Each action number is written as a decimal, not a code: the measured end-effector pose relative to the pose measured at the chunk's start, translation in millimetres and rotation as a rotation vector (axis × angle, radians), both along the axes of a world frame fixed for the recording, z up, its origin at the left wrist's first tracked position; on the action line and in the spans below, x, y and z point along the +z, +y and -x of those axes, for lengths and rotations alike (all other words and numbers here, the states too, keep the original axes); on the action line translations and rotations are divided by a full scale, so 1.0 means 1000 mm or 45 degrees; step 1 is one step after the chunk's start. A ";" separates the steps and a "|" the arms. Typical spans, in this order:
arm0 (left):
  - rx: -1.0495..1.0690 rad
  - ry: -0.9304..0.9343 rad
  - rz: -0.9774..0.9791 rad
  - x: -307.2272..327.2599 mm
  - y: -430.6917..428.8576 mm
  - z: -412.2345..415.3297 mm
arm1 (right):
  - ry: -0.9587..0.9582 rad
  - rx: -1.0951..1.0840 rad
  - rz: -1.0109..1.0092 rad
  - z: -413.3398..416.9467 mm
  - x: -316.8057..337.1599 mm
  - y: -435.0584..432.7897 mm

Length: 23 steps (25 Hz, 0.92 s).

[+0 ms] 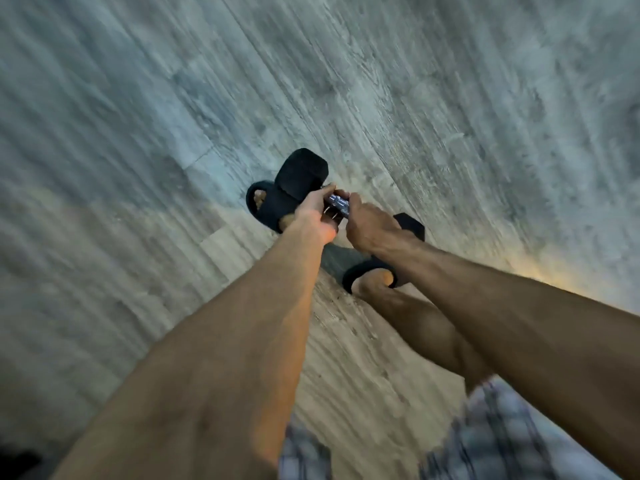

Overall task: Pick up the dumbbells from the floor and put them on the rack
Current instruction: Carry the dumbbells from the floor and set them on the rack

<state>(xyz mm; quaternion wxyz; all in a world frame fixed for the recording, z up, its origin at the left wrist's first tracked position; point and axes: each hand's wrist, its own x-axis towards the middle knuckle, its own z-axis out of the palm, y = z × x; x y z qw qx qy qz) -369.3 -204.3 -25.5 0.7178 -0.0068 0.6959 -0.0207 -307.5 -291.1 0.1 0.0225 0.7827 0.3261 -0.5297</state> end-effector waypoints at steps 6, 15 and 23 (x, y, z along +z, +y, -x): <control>0.406 -0.096 -0.120 0.164 0.060 0.051 | -0.067 0.328 0.031 0.024 0.187 0.091; 0.953 -0.228 -0.195 0.339 0.147 0.175 | -0.183 1.017 -0.072 0.132 0.362 0.228; 1.512 -0.134 -0.325 0.363 0.202 0.277 | -0.185 1.505 -0.139 0.242 0.360 0.330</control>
